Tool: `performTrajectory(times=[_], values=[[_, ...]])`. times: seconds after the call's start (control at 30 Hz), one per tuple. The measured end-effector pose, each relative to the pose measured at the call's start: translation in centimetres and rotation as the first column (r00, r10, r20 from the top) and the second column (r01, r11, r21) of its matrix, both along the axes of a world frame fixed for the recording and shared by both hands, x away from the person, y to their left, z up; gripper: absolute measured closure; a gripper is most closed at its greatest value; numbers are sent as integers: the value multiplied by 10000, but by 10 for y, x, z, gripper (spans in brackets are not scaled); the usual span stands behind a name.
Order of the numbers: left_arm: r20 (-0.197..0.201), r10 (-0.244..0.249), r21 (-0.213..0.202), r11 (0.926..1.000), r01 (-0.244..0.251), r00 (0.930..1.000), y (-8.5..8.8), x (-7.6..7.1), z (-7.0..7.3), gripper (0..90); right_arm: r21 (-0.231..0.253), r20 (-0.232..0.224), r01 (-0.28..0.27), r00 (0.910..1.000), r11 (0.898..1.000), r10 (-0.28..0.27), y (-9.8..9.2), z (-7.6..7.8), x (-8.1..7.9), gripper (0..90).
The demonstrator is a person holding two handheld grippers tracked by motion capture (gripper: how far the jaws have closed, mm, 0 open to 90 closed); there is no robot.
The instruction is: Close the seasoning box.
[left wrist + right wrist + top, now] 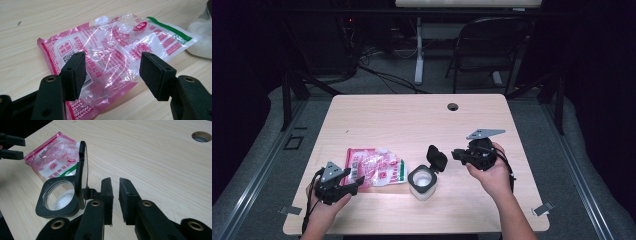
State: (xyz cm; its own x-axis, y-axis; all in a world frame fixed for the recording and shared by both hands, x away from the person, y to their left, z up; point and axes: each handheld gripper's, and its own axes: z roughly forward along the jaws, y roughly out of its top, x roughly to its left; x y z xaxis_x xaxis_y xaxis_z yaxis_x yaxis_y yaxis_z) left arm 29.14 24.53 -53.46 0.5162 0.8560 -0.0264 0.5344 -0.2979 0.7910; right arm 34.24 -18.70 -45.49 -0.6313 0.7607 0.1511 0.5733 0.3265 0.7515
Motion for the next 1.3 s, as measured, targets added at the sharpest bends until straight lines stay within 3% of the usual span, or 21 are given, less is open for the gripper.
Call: performTrajectory(times=[0.27,0.43,1.3], values=[[28,-18,33,10000,18,10000,0,0,0,380,-202,-30,-333,9994,9992,333,9,-1,-2,867],[59,-6,11,10000,6,10000,0,0,0,380,-19,-2,-512,9987,9987,512,13,0,-4,874],[71,-77,90,9999,76,9999,-1,0,0,380,-26,-61,-1231,9924,9924,1231,33,-1,-13,878]])
